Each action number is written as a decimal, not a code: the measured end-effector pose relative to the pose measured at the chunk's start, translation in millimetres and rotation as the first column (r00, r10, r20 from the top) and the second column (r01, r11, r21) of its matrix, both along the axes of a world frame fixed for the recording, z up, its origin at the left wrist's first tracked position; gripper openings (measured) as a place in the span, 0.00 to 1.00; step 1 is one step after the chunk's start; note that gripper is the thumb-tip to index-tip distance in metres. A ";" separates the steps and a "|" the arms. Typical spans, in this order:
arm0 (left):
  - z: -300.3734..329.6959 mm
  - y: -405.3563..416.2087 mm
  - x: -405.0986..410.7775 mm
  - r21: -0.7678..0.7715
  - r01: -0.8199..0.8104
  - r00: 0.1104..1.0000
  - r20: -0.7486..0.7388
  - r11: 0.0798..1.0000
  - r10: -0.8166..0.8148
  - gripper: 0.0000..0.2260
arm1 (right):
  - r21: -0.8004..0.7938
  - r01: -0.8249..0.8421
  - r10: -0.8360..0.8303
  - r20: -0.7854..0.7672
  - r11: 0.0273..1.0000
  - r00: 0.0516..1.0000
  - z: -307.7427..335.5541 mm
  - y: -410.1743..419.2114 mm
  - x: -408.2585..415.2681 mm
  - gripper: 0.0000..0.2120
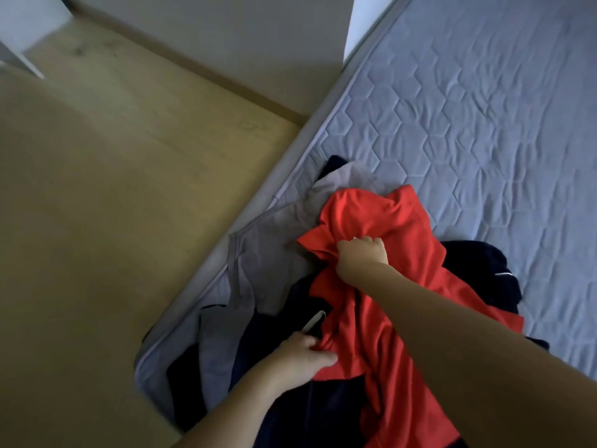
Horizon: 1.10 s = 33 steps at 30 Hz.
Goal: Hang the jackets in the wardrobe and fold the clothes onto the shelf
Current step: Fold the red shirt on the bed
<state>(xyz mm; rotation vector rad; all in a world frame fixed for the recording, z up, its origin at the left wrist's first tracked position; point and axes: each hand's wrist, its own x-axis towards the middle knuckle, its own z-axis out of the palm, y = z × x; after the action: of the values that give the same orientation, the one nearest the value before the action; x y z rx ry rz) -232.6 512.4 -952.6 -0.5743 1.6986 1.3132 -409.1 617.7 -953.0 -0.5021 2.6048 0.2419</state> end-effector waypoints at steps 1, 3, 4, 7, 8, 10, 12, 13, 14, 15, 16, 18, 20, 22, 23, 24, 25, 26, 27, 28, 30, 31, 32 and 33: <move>4.7 -6.9 -4.6 0.015 -0.063 0.998 -0.004 0.998 0.063 0.13 | -0.056 0.046 -0.044 0.038 0.997 0.998 5.5 3.5 -3.8 0.15; 9.4 -19.4 -15.1 -0.028 -0.187 0.981 -0.066 0.982 0.185 0.08 | -0.165 0.178 -0.159 0.126 0.970 0.979 19.8 11.9 -10.8 0.14; 10.3 -23.6 -19.7 -0.050 -0.245 0.965 -0.103 0.968 0.239 0.07 | -0.215 0.243 -0.214 0.148 0.946 0.965 28.1 16.6 -13.2 0.13; 14.8 -21.1 -29.2 -0.029 -0.309 0.937 -0.178 0.951 0.299 0.12 | -0.441 0.344 -0.302 0.165 0.829 0.939 53.3 31.4 -20.4 0.07; 16.3 -15.2 -32.5 -0.006 -0.294 0.939 -0.187 0.956 0.288 0.15 | -0.549 0.399 -0.320 0.238 0.734 0.917 61.6 34.8 -22.9 0.09; 20.3 -0.5 -40.9 -0.035 -0.219 0.960 -0.186 0.975 0.209 0.25 | -0.692 0.575 -0.340 0.464 0.437 0.818 76.6 37.6 -25.8 0.11; 28.0 15.5 -51.3 -0.107 -0.148 0.969 -0.216 0.983 0.122 0.37 | -0.700 0.671 -0.357 0.578 0.244 0.734 84.3 40.4 -28.3 0.10; 34.0 24.0 -56.2 -0.094 -0.170 0.964 -0.224 0.981 0.146 0.39 | -0.699 0.689 -0.375 0.596 0.193 0.710 87.3 42.4 -28.3 0.10; 39.5 31.5 -60.4 -0.014 -0.230 0.946 -0.239 0.973 0.220 0.38 | -0.698 0.699 -0.391 0.606 0.157 0.693 90.6 44.5 -27.6 0.11; 46.2 39.7 -63.6 0.096 -0.285 0.918 -0.257 0.954 0.301 0.31 | -0.701 0.697 -0.405 0.600 0.149 0.690 95.0 47.7 -26.9 0.10; 54.5 47.2 -65.3 0.157 -0.319 0.886 -0.301 0.935 0.353 0.22 | -0.706 0.690 -0.417 0.586 0.158 0.695 103.0 51.2 -25.4 0.09; 79.3 57.7 -67.0 0.077 -0.384 0.811 -0.449 0.920 0.376 0.11 | -0.740 0.654 -0.439 0.542 0.155 0.717 128.5 61.2 -22.0 0.06; 116.3 58.9 -64.9 0.048 -0.511 0.709 -0.541 0.858 0.452 0.10 | -0.802 0.585 -0.464 0.475 0.121 0.747 166.8 74.0 -17.8 0.08; 169.8 55.9 -65.2 0.071 -0.541 0.634 -0.621 0.838 0.461 0.08 | -0.851 0.508 -0.483 0.393 0.131 0.783 220.7 88.5 -9.9 0.15; 201.3 55.0 -66.4 0.060 -0.518 0.618 -0.663 0.853 0.422 0.08 | -0.872 0.475 -0.492 0.365 0.117 0.791 254.3 95.5 -4.8 0.16; 234.4 55.5 -68.3 0.041 -0.479 0.607 -0.705 0.877 0.365 0.08 | -0.890 0.448 -0.503 0.351 0.082 0.790 290.1 103.0 1.5 0.15; 269.9 57.7 -69.7 0.020 -0.434 0.589 -0.751 0.901 0.300 0.09 | -0.905 0.425 -0.517 0.346 0.037 0.783 326.4 112.0 8.1 0.13; 305.9 61.3 -70.9 -0.013 -0.393 0.566 -0.791 0.920 0.231 0.10 | -0.917 0.399 -0.518 0.343 -0.003 0.783 363.6 121.0 15.3 0.11; 341.6 65.6 -71.5 -0.042 -0.357 0.540 -0.825 0.933 0.169 0.12 | -0.926 0.376 -0.504 0.340 -0.033 0.794 400.0 130.6 22.7 0.09; 376.5 70.5 -70.7 -0.066 -0.327 0.506 -0.855 0.943 0.116 0.14 | -0.936 0.349 -0.489 0.329 -0.054 0.808 435.0 141.4 31.1 0.09; 446.1 84.0 -68.4 -0.109 -0.283 0.430 -0.902 0.953 0.025 0.18 | -0.949 0.299 -0.479 0.310 -0.102 0.821 501.4 167.0 48.7 0.09; 478.2 92.6 -65.1 -0.128 -0.271 0.393 -0.920 0.954 -0.012 0.19 | -0.954 0.271 -0.468 0.298 -0.124 0.832 530.9 181.6 58.6 0.10; 508.8 103.3 -60.9 -0.145 -0.266 0.343 -0.938 0.953 -0.047 0.17 | -0.962 0.236 -0.443 0.273 -0.138 0.854 560.2 196.4 70.3 0.09; 538.8 116.3 -55.0 -0.156 -0.260 0.290 -0.954 0.953 -0.078 0.14 | -0.969 0.198 -0.405 0.241 -0.145 0.882 588.8 212.2 83.0 0.09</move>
<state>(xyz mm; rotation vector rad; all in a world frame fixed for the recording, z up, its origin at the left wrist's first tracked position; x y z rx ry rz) -287.6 628.7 -413.8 0.0971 2.9501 1.6484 -326.1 829.8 -364.2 -0.2003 2.3658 -2.1354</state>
